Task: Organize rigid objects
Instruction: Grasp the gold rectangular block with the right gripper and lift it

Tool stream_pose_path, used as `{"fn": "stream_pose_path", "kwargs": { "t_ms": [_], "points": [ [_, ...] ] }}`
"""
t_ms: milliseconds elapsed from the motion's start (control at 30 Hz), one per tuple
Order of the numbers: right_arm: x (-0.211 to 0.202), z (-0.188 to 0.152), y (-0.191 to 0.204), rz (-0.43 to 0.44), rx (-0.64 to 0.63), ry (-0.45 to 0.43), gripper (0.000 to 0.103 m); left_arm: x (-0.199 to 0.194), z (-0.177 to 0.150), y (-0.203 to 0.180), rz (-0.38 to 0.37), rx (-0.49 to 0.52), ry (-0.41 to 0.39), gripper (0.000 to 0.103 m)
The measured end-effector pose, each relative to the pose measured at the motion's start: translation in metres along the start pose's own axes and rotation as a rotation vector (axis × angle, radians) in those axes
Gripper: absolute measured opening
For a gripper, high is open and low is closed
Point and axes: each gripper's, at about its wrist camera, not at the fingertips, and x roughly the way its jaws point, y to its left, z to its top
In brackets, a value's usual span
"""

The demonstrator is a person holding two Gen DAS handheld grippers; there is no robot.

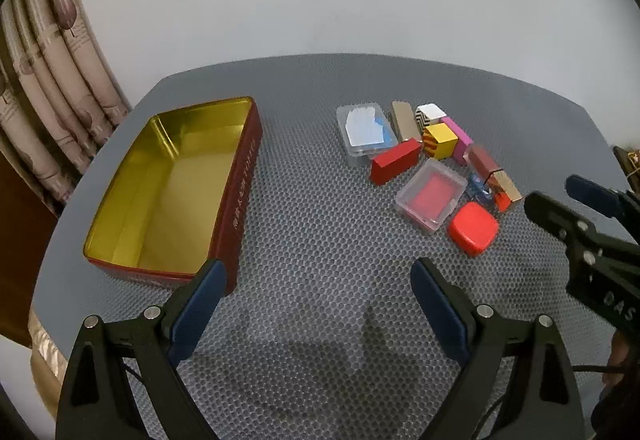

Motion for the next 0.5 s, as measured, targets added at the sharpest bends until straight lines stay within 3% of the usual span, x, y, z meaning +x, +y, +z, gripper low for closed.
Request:
{"fn": "stream_pose_path", "kwargs": {
  "t_ms": [33, 233, 500],
  "points": [
    [0.003, 0.0, -0.001, 0.003, -0.001, 0.006, 0.056, 0.001, 0.0, 0.0, -0.005, -0.001, 0.003, 0.092],
    [0.03, 0.005, -0.006, 0.003, -0.015, 0.031, 0.041, 0.015, 0.004, 0.001, -0.012, -0.005, 0.03, 0.092],
    [0.071, 0.013, -0.014, -0.009, 0.0, 0.055, 0.039, 0.034, 0.012, 0.0, 0.01, 0.003, 0.062, 0.092]
  ]
}}
